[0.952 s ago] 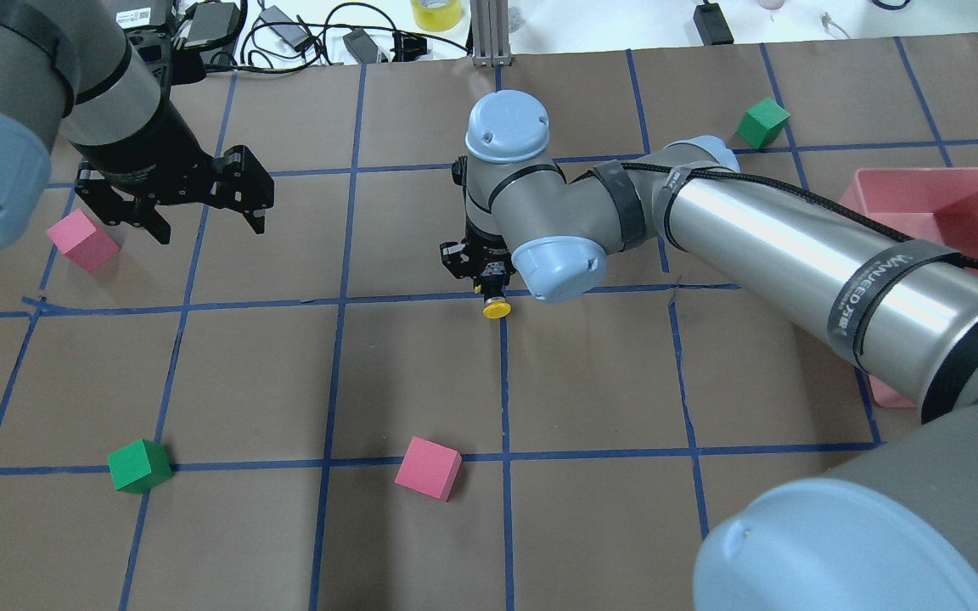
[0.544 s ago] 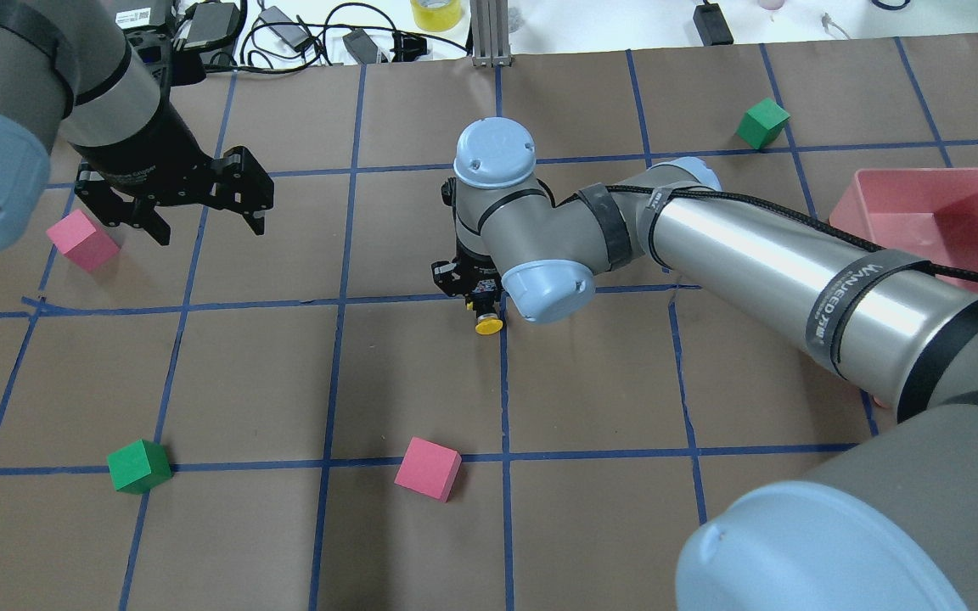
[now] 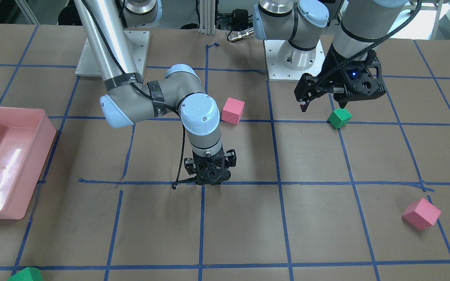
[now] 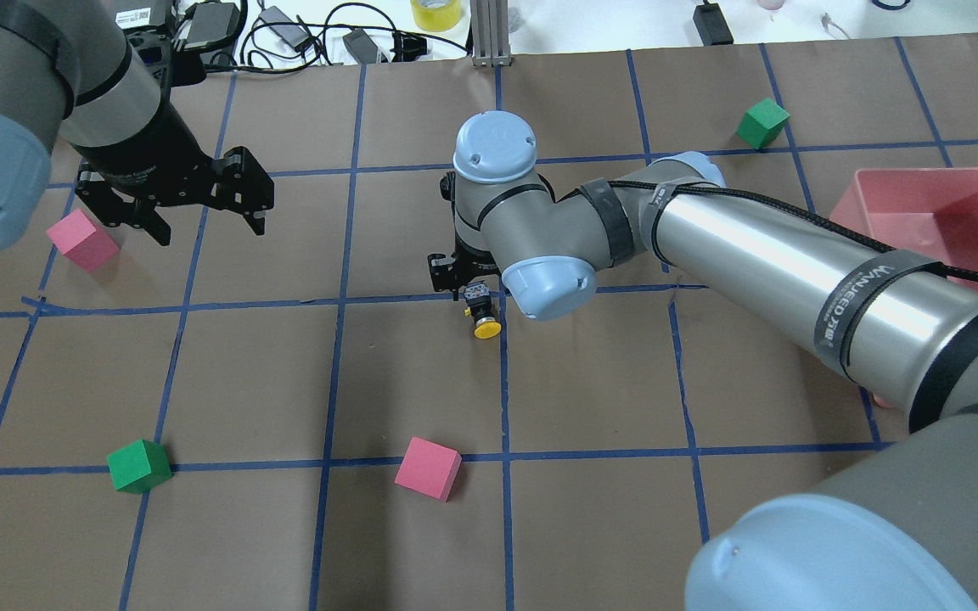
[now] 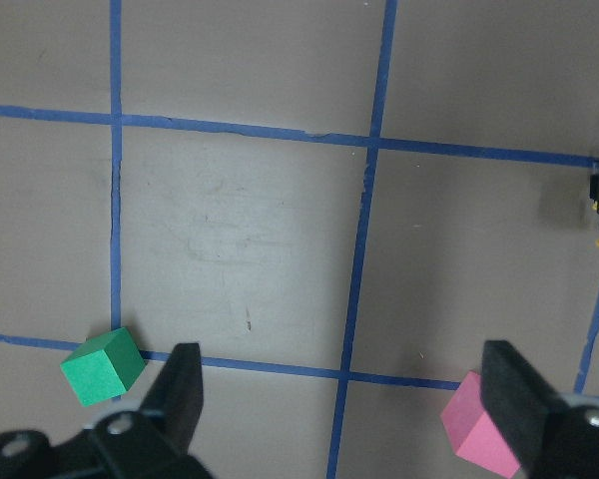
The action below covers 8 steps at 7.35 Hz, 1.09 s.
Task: Align button upright
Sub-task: 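Open the right gripper and raise it away while the left arm approaches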
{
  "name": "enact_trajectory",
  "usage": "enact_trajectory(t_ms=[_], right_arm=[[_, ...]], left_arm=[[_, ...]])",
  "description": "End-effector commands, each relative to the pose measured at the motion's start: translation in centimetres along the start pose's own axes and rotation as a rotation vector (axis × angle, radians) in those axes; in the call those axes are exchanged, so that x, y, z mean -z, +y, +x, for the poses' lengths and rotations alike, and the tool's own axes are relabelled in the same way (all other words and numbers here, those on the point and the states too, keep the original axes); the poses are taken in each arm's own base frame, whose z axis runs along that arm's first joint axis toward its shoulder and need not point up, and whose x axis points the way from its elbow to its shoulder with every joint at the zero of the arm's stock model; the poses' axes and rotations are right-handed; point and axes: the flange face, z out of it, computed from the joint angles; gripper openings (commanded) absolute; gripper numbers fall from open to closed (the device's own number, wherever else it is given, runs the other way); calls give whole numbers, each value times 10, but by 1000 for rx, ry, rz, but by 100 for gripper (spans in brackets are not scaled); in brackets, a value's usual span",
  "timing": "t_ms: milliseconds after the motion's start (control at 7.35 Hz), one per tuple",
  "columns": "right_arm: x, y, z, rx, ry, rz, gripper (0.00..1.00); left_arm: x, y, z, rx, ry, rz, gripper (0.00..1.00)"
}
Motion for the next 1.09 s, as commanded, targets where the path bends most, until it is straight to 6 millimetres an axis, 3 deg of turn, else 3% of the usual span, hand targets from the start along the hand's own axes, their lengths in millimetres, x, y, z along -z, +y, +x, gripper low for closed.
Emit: enact_trajectory(t_ms=[0,136,272,408,544,680,952], right_arm=[[67,-8,13,8,-10,97,100],[108,-10,49,-19,-2,88,100],[151,-9,105,-76,10,63,100],[196,5,158,-20,29,29,100],[259,30,186,-30,56,30,100],[298,43,190,-53,59,-17,100],[328,40,197,-59,138,5,100]], left_arm=[[0,0,0,0,0,0,100],[2,-1,0,-1,1,5,100],[7,1,-2,0,-6,3,100],[-2,-4,-2,1,-11,-5,100],[-3,-6,-4,6,-13,-7,100],[-13,-9,-5,10,-8,-26,100],[-33,-26,-4,16,-2,-27,100]])
